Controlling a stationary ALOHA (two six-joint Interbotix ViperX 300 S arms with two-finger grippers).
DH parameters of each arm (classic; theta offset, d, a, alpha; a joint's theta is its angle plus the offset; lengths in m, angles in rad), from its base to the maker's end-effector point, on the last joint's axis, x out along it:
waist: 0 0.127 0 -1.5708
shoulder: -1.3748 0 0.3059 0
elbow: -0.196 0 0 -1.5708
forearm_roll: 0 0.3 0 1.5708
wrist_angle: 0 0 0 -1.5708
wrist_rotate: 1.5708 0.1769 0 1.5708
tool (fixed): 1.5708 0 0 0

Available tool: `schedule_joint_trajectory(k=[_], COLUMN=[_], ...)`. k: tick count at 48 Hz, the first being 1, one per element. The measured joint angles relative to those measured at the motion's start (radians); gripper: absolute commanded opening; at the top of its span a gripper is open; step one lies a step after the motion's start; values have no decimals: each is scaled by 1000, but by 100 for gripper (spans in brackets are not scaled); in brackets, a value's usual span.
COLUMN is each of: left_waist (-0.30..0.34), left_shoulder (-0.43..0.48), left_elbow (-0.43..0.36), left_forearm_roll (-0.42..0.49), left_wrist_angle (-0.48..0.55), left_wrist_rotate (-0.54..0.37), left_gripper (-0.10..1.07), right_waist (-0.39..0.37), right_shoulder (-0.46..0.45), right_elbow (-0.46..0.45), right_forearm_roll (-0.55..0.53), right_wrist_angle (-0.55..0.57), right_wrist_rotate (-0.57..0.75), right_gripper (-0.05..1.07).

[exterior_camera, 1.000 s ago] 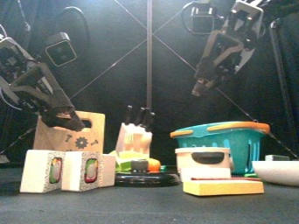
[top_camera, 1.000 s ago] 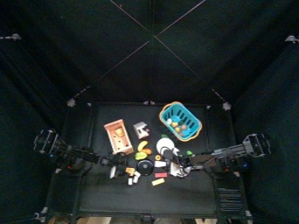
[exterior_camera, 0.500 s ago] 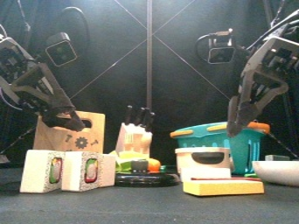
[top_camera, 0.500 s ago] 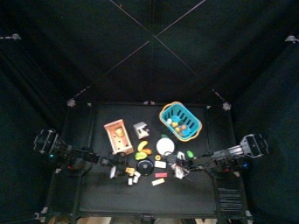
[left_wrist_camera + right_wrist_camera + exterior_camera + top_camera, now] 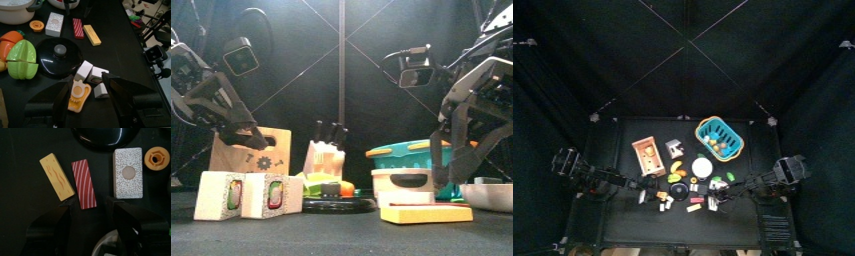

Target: Grab salmon

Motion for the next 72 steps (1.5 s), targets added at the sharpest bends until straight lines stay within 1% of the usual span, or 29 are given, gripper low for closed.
schedule_joint_trajectory(k=[7, 19, 50, 53, 61, 65, 68, 72], left_waist=[0, 0, 0, 0, 0, 0, 0, 0], left_shoulder=[0, 6, 8, 8, 8, 8, 8, 8], left_elbow=[0, 0, 0, 0, 0, 0, 0, 0], left_forearm_roll=[0, 0, 0, 0, 0, 0, 0, 0], left_wrist_angle=[0, 0, 0, 0, 0, 0, 0, 0], left_wrist_rotate=[0, 0, 0, 0, 0, -2, 0, 0], left_gripper=[87, 87, 87, 87, 87, 87, 87, 87], right_waist=[3, 9, 21, 21, 23, 26, 28, 32], right_shoulder=[34, 54, 75, 75, 77, 77, 77, 77], right_elbow=[-12, -31, -60, -60, -64, -64, -66, -69], right_forearm_roll=[-3, -8, -28, -26, -23, -23, -23, -21], right_wrist_angle=[31, 43, 60, 61, 69, 75, 81, 87], right_wrist_rotate=[0, -3, -2, -3, -2, 0, 0, 0], right_gripper=[87, 87, 86, 84, 69, 64, 61, 61])
